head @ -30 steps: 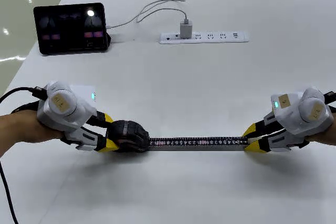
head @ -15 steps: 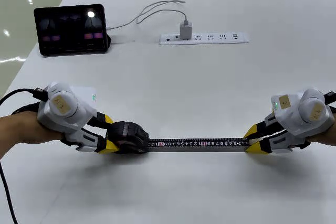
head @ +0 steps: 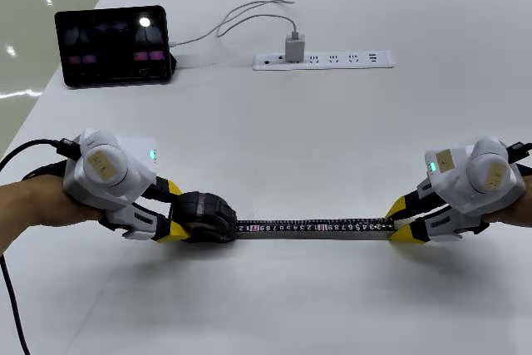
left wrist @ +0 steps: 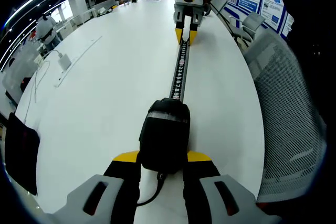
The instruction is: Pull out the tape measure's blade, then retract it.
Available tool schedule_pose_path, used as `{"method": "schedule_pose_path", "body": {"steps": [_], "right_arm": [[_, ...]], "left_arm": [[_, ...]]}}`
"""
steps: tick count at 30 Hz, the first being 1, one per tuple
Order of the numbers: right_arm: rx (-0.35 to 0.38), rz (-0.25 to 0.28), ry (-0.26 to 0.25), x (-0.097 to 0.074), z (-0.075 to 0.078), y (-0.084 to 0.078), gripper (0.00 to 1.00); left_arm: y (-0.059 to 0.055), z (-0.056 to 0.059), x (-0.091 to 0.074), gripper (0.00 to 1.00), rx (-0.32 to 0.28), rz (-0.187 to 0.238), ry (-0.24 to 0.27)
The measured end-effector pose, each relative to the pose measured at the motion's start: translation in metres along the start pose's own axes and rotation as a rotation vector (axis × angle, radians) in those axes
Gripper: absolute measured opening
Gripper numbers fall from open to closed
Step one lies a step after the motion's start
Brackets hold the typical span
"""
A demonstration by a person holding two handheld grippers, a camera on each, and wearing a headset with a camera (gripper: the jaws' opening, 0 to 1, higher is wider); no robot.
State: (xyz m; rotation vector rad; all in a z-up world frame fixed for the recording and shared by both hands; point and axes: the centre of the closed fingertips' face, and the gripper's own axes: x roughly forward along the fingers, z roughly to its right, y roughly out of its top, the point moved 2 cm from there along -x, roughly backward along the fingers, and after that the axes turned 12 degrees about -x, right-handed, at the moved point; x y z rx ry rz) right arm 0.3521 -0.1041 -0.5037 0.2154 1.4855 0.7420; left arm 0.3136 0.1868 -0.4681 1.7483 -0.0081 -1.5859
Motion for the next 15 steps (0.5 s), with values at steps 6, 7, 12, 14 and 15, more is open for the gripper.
{"method": "schedule_pose_path", "body": {"steps": [6, 7, 12, 14, 15], "right_arm": [[-0.005, -0.011, 0.006, -0.0001, -0.001, 0.002, 0.11], [-0.006, -0.013, 0.007, -0.0002, -0.0013, 0.0023, 0.11], [-0.006, -0.021, 0.011, -0.0004, -0.0015, 0.0027, 0.12], [-0.001, -0.025, 0.013, -0.0005, -0.0015, 0.0029, 0.12], [-0.006, -0.03, 0.014, -0.0006, -0.0018, 0.0029, 0.12]], "left_arm": [[-0.0001, 0.0, 0.0001, 0.25, 0.006, -0.005, 0.004], [0.0001, 0.0003, 0.0, 0.25, 0.007, -0.006, 0.006], [0.0, 0.0002, 0.0001, 0.25, 0.011, -0.009, 0.009], [0.0003, 0.0005, 0.0002, 0.26, 0.012, -0.011, 0.009], [0.0001, 0.0003, 0.0002, 0.26, 0.014, -0.013, 0.01]]}}
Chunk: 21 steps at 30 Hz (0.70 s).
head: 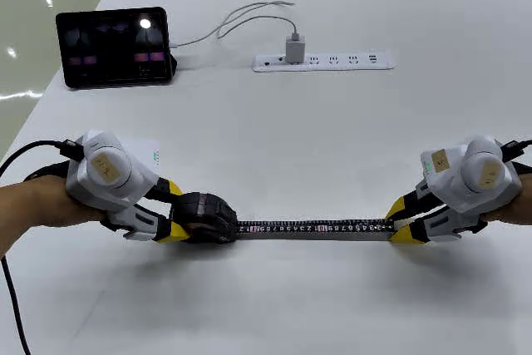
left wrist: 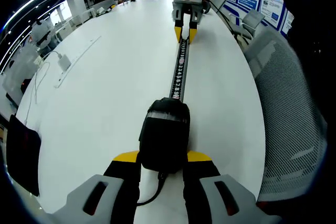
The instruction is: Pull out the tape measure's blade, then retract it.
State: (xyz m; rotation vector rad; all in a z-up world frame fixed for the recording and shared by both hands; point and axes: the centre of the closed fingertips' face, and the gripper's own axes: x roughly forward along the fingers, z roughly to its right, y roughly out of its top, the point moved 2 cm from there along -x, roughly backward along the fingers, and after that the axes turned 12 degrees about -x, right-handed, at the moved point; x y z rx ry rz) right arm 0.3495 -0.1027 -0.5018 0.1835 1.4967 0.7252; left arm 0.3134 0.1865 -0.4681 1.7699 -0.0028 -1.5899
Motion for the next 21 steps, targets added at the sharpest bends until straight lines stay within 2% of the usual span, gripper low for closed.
{"method": "schedule_pose_path", "body": {"steps": [10, 18, 21], "right_arm": [[0.015, -0.008, -0.002, -0.0004, -0.0005, 0.0001, 0.13], [0.04, -0.014, -0.019, -0.0022, -0.0025, -0.0016, 0.21], [0.057, -0.01, -0.036, -0.0048, -0.0033, -0.0021, 0.24]], "left_arm": [[-0.0031, -0.0023, 0.0001, 0.27, 0.011, -0.022, 0.021], [-0.007, -0.0038, -0.0032, 0.34, -0.017, -0.024, 0.041], [-0.0073, -0.002, -0.0047, 0.38, -0.04, -0.012, 0.045]]}}
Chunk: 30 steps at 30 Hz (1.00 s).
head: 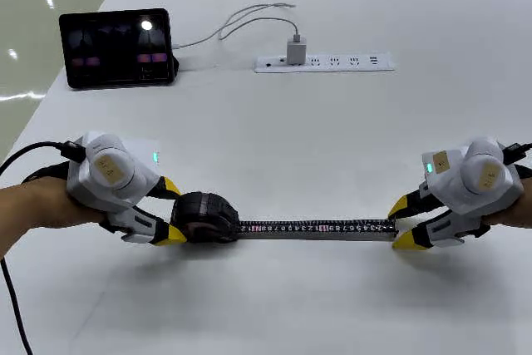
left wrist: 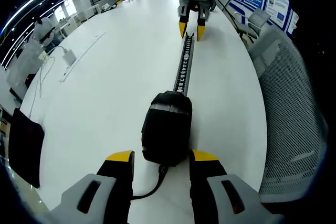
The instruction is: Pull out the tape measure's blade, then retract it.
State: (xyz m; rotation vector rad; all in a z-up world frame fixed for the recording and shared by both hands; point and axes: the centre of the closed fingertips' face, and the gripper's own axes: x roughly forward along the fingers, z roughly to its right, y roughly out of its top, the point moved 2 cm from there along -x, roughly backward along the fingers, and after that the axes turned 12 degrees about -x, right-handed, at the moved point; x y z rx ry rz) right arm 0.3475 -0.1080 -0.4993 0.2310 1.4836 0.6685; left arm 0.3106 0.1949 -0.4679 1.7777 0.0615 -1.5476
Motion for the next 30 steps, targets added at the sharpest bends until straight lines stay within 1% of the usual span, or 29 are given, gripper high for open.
{"method": "schedule_pose_path", "body": {"steps": [3, 8, 15, 17, 21, 24, 27, 30], "right_arm": [[0.019, 0.005, -0.019, -0.002, -0.001, -0.001, 0.3], [0.038, 0.011, -0.047, -0.008, -0.004, -0.001, 0.34], [0.083, 0.032, -0.098, -0.014, -0.006, -0.002, 0.39], [0.096, 0.038, -0.11, -0.014, -0.008, -0.001, 0.41], [0.117, 0.048, -0.126, -0.016, -0.012, 0.001, 0.43], [0.148, 0.059, -0.144, -0.017, -0.014, 0.004, 0.45], [0.16, 0.072, -0.157, -0.018, -0.018, 0.008, 0.46], [0.184, 0.076, -0.171, -0.018, -0.021, 0.009, 0.5]], "left_arm": [[-0.001, 0.004, -0.002, 0.42, -0.031, 0.012, -0.003], [-0.005, 0.01, -0.003, 0.49, -0.08, 0.032, 0.003], [-0.005, 0.015, -0.009, 0.58, -0.157, 0.085, 0.022], [-0.006, 0.017, -0.011, 0.6, -0.176, 0.098, 0.029], [-0.009, 0.021, -0.012, 0.64, -0.205, 0.112, 0.039], [-0.011, 0.025, -0.013, 0.67, -0.238, 0.133, 0.05], [-0.013, 0.027, -0.014, 0.69, -0.272, 0.154, 0.057], [-0.015, 0.031, -0.015, 0.71, -0.3, 0.175, 0.069]]}}
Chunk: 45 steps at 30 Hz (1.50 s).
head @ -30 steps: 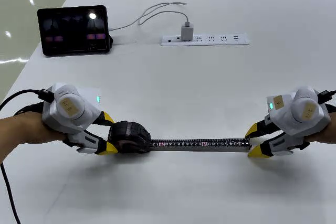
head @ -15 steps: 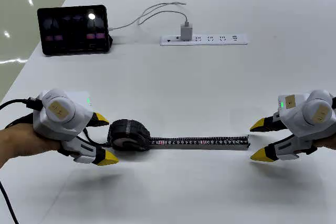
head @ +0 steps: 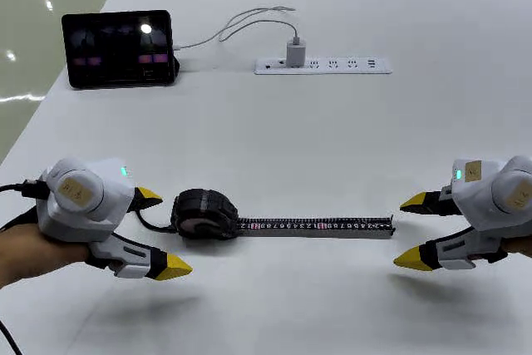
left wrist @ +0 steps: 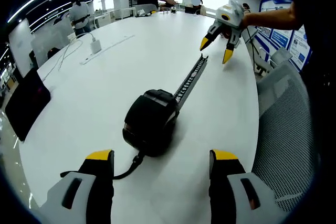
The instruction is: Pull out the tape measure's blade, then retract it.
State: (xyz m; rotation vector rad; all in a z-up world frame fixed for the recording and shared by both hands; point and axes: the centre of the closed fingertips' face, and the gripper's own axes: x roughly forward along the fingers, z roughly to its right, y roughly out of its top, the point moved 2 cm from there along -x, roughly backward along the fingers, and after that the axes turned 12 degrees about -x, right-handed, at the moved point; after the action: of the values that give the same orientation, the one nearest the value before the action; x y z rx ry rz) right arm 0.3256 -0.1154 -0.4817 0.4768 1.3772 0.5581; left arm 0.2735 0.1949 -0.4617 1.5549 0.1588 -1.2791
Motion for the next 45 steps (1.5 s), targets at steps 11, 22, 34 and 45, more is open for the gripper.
{"method": "schedule_pose_path", "body": {"steps": [11, 22, 34, 45], "right_arm": [[0.086, 0.042, -0.057, -0.003, -0.011, 0.004, 0.56], [0.182, 0.085, -0.135, -0.01, -0.023, 0.013, 0.62], [0.242, 0.121, -0.194, -0.014, -0.033, 0.021, 0.68], [0.314, 0.163, -0.256, -0.019, -0.042, 0.031, 0.77]], "left_arm": [[-0.006, 0.012, -0.005, 0.78, -0.09, 0.07, 0.029], [-0.007, 0.027, -0.007, 0.82, -0.149, 0.123, 0.056], [-0.01, 0.039, -0.012, 0.87, -0.21, 0.18, 0.095], [-0.008, 0.054, -0.015, 0.93, -0.256, 0.227, 0.116]]}}
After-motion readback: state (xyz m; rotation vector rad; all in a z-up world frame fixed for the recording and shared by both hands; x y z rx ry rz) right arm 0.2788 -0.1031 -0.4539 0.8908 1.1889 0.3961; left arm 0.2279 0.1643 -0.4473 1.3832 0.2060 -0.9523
